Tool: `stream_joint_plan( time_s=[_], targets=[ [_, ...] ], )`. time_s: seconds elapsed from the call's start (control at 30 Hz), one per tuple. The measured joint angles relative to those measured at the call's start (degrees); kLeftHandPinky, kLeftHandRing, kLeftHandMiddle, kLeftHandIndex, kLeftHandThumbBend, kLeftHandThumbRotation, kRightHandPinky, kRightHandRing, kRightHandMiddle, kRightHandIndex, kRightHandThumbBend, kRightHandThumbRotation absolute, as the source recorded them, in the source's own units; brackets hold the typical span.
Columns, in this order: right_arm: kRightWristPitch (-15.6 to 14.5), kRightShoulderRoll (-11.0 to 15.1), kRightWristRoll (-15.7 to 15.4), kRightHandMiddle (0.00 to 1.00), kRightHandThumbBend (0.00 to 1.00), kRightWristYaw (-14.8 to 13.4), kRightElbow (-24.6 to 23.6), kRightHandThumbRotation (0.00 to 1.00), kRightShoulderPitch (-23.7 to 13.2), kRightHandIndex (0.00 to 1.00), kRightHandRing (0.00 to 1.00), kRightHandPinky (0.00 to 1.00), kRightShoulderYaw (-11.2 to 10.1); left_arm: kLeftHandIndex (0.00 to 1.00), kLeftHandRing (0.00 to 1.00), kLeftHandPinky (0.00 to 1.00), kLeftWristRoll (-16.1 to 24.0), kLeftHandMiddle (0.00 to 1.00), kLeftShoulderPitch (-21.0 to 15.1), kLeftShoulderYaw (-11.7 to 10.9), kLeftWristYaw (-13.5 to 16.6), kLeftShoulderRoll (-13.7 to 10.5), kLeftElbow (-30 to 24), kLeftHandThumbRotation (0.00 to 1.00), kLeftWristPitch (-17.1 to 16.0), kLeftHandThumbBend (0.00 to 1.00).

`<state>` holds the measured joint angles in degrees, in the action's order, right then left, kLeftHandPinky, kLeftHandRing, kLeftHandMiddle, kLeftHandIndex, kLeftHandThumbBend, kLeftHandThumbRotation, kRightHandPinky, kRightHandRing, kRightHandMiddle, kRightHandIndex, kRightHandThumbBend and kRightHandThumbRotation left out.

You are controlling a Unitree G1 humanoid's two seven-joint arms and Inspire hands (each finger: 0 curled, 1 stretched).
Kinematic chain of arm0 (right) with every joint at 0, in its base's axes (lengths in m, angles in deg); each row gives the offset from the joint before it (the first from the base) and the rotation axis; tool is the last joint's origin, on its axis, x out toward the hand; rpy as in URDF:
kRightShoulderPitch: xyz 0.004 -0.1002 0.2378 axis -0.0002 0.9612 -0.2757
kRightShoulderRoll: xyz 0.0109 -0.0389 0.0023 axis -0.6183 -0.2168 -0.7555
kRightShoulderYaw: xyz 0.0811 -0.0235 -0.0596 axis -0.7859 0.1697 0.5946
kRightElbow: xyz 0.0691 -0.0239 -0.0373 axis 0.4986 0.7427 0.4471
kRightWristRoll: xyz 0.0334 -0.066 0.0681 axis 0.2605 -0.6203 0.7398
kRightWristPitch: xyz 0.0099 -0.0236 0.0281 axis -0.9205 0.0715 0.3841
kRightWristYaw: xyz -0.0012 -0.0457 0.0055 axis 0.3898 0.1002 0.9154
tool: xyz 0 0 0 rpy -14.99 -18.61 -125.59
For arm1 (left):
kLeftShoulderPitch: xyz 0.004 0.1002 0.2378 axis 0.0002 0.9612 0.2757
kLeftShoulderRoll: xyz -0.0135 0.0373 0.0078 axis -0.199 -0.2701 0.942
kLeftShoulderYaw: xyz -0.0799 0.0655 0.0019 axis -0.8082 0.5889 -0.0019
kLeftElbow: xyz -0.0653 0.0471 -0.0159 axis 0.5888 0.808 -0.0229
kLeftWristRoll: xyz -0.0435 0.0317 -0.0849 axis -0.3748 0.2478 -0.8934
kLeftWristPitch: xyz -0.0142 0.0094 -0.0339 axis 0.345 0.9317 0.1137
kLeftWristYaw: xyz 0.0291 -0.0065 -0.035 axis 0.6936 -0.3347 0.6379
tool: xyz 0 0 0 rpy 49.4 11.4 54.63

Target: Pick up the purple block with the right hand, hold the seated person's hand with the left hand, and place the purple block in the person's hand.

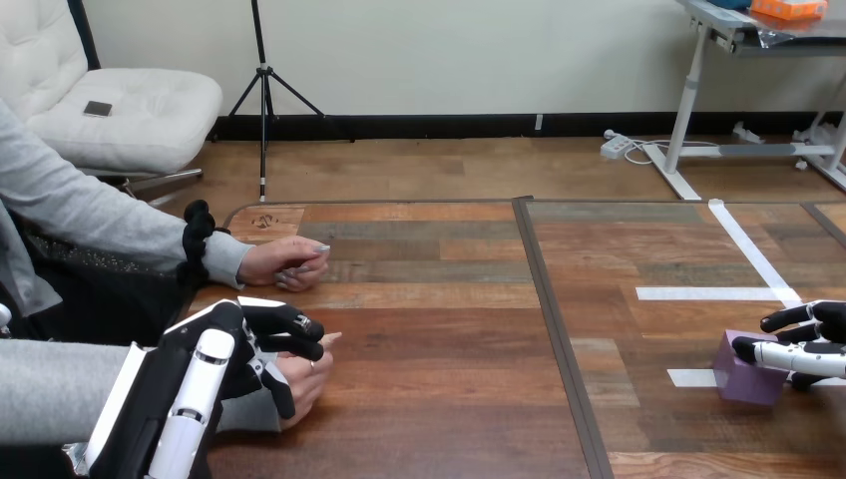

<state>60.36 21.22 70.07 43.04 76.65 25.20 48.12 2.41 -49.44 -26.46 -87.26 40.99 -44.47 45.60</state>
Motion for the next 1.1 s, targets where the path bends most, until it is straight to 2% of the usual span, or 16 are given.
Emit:
stream_joint_plan(
  time_s=[0.37, 0.67, 0.97, 1.1],
  targets=[
    [-0.2, 0.5, 1.6, 0.59, 0.96, 3.3, 0.0, 0.0, 0.0, 0.58, 0.57, 0.54, -1.0, 0.52, 0.57, 0.24, 0.1, 0.59, 0.0, 0.0, 0.3, 0.0, 0.0, 0.94, 0.0, 0.27],
    [-0.2, 0.8, 1.7, 0.65, 1.0, 4.8, 0.0, 0.0, 0.0, 0.66, 0.63, 0.6, -1.2, 0.52, 0.57, 0.24, 0.2, 0.59, 0.0, 0.0, 0.3, 0.0, 0.0, 0.94, 0.0, 0.28],
    [-0.2, 1.0, 1.6, 0.72, 1.0, 5.4, 0.0, 0.01, 0.0, 0.74, 0.7, 0.66, -1.2, 0.51, 0.55, 0.23, 0.2, 0.58, 0.0, 0.0, 0.5, 0.1, -0.1, 0.94, 0.1, 0.22],
    [-0.1, 1.1, 1.5, 0.74, 1.0, 5.6, 0.0, 0.05, 0.0, 0.76, 0.72, 0.68, -1.1, 0.51, 0.54, 0.23, 0.2, 0.57, 0.0, 0.0, 0.8, 0.1, -0.2, 0.94, 0.2, 0.19]
  ],
)
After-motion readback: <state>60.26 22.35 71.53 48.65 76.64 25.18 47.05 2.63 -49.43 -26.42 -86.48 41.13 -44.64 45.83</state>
